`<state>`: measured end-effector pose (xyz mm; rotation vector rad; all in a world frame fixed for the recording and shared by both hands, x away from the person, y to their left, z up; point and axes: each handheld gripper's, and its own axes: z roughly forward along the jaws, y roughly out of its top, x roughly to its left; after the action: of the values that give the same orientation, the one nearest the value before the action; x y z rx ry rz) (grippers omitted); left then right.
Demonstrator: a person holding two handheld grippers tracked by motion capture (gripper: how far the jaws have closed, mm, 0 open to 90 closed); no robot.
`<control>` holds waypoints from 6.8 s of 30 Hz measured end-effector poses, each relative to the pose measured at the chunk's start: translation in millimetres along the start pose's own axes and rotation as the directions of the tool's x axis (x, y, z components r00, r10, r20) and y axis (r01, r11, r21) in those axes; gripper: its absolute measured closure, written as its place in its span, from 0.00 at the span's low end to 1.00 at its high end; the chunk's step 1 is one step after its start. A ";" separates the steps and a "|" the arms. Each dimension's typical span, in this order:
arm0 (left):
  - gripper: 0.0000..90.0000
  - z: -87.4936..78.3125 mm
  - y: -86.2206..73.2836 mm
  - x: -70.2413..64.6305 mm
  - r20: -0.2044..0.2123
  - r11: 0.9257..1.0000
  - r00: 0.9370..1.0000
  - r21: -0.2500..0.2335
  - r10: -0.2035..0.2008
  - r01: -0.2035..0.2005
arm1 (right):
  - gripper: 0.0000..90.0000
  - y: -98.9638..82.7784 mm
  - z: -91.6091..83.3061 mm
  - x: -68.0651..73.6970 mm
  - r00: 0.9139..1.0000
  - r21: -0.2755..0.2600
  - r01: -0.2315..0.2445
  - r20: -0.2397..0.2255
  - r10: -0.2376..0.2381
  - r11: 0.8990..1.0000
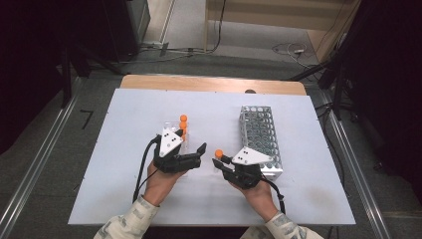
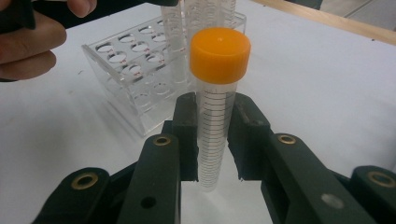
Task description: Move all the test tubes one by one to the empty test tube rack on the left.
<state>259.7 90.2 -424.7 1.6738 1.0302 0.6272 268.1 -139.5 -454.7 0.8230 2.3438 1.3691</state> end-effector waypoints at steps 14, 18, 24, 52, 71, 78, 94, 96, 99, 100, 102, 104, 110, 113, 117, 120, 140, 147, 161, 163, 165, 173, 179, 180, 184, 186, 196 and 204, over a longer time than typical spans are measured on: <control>0.40 3.5 -4.8 -27.6 0.187 0.998 0.981 0.010 0.056 -0.059 | 0.79 1.6 6.0 6.2 1.000 0.005 0.011 -0.018 -0.011 1.000; 0.52 6.0 -7.9 -30.6 0.220 0.997 0.973 0.022 0.071 -0.078 | 0.79 1.6 6.4 7.6 1.000 0.007 0.014 -0.023 -0.014 1.000; 0.66 8.0 -10.6 -33.9 0.230 0.994 0.968 0.030 0.098 -0.108 | 0.79 2.1 5.7 9.2 1.000 0.004 0.013 -0.027 -0.013 1.000; 0.79 -19.4 15.8 1.0 0.132 0.999 0.990 -0.026 0.042 -0.039 | 0.27 3.6 2.0 8.7 1.000 0.009 -0.021 -0.022 0.022 1.000; 0.79 -38.5 23.8 24.9 0.017 0.999 0.999 -0.041 0.033 -0.032 | 0.27 1.4 -1.5 5.4 1.000 0.007 -0.029 -0.005 0.029 1.000; 0.79 -38.4 21.7 29.7 -0.006 0.999 1.000 -0.029 0.029 -0.030 | 0.27 1.6 -3.0 5.1 0.999 0.005 -0.035 -0.002 0.035 0.999; 0.78 -22.5 2.0 28.2 -0.050 0.999 0.998 0.033 0.030 -0.028 | 0.27 0.6 -3.5 4.7 1.000 0.006 -0.031 0.002 0.031 0.999; 0.78 -21.2 -0.6 27.1 -0.052 0.999 0.998 0.042 0.035 -0.033 | 0.27 0.6 -3.7 4.7 1.000 0.008 -0.029 0.001 0.029 1.000; 0.78 -19.7 -4.0 25.4 -0.057 0.998 0.998 0.053 0.038 -0.035 | 0.27 0.5 -4.0 4.8 1.000 0.007 -0.030 0.001 0.030 1.000; 0.78 -19.5 -5.0 24.8 -0.056 0.998 0.997 0.055 0.044 -0.041 | 0.27 0.5 -4.1 4.8 1.000 0.006 -0.029 0.002 0.029 1.000; 0.78 -19.3 -6.1 23.4 -0.059 0.997 0.997 0.057 0.047 -0.043 | 0.27 0.5 -4.2 4.9 1.000 0.006 -0.029 0.003 0.029 1.000; 0.78 -19.0 -6.9 22.8 -0.059 0.997 0.997 0.060 0.049 -0.045 | 0.27 0.5 -3.9 4.8 1.000 0.007 -0.029 0.002 0.029 1.000; 0.75 -17.8 -9.1 22.9 -0.061 0.997 0.997 0.068 0.050 -0.046 | 0.27 0.0 -2.9 5.6 1.000 0.009 -0.028 0.001 0.028 1.000; 0.75 -17.8 -9.1 22.5 -0.061 0.997 0.997 0.064 0.049 -0.046 | 0.27 0.0 -2.9 5.2 1.000 0.010 -0.029 0.001 0.029 1.000; 0.74 -18.3 -8.6 22.3 -0.058 0.997 0.997 0.060 0.047 -0.043 | 0.27 0.1 -3.1 5.3 1.000 0.008 -0.029 0.000 0.029 1.000; 0.72 -19.9 -7.5 22.3 -0.058 0.998 0.998 0.047 0.040 -0.037 | 0.27 0.2 -3.6 5.2 1.000 0.008 -0.028 0.000 0.028 1.000; 0.21 -22.2 -2.1 16.2 -0.076 1.000 0.997 0.011 0.002 -0.001 | 0.27 1.7 -6.6 2.0 0.999 -0.005 -0.034 0.011 0.034 0.999; 0.19 -23.7 -2.6 18.0 -0.096 1.000 0.995 -0.007 -0.013 0.012 | 0.27 3.1 -10.7 -1.4 0.999 -0.018 -0.037 0.024 0.038 0.999; 0.14 -36.4 -18.7 23.6 -0.143 0.999 0.989 -0.031 -0.030 0.026 | 0.27 -0.5 -33.7 -19.6 0.995 -0.046 -0.044 0.087 0.048 0.998; 0.14 -39.7 -21.4 26.1 -0.152 0.999 0.988 -0.033 -0.036 0.031 | 0.27 -2.7 -37.9 -23.4 0.994 -0.044 -0.049 0.098 0.053 0.998; 0.14 -45.3 -25.3 30.8 -0.166 0.999 0.985 -0.034 -0.043 0.038 | 0.27 -5.2 -44.5 -28.1 0.992 -0.050 -0.052 0.115 0.057 0.997; 0.14 -73.9 -48.1 60.4 -0.263 0.995 0.960 -0.055 -0.096 0.084 | 0.26 -27.3 -87.5 -58.1 0.969 -0.090 -0.099 0.220 0.116 0.991; 0.14 -83.6 -57.2 70.4 -0.309 0.994 0.945 -0.055 -0.107 0.094 | 0.26 -47.4 -116.1 -76.2 0.945 -0.112 -0.127 0.288 0.155 0.986; 0.14 -84.6 -58.7 71.8 -0.316 0.994 0.943 -0.053 -0.106 0.094 | 0.26 -51.0 -119.8 -79.4 0.942 -0.111 -0.129 0.296 0.157 0.985; 0.14 -88.1 -64.5 77.9 -0.335 0.993 0.935 -0.050 -0.115 0.104 | 0.26 -65.1 -133.3 -88.3 0.926 -0.105 -0.145 0.336 0.172 0.984; 0.14 -89.7 -66.9 80.1 -0.342 0.994 0.933 -0.043 -0.113 0.105 | 0.26 -71.1 -138.6 -92.1 0.919 -0.099 -0.158 0.350 0.183 0.982; 0.14 -100.5 -83.7 97.1 -0.404 0.993 0.908 -0.005 -0.110 0.117 | 0.26 -96.9 -159.4 -115.6 0.870 -0.091 -0.213 0.436 0.231 0.973; 0.14 -105.1 -96.9 118.8 -0.467 0.981 0.869 0.019 -0.164 0.195 | 0.25 -123.5 -170.6 -141.7 0.801 -0.064 -0.309 0.520 0.296 0.949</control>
<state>202.4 254.8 -489.4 1.4889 1.5455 0.9038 250.9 -391.5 -480.3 1.4263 1.8532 1.0399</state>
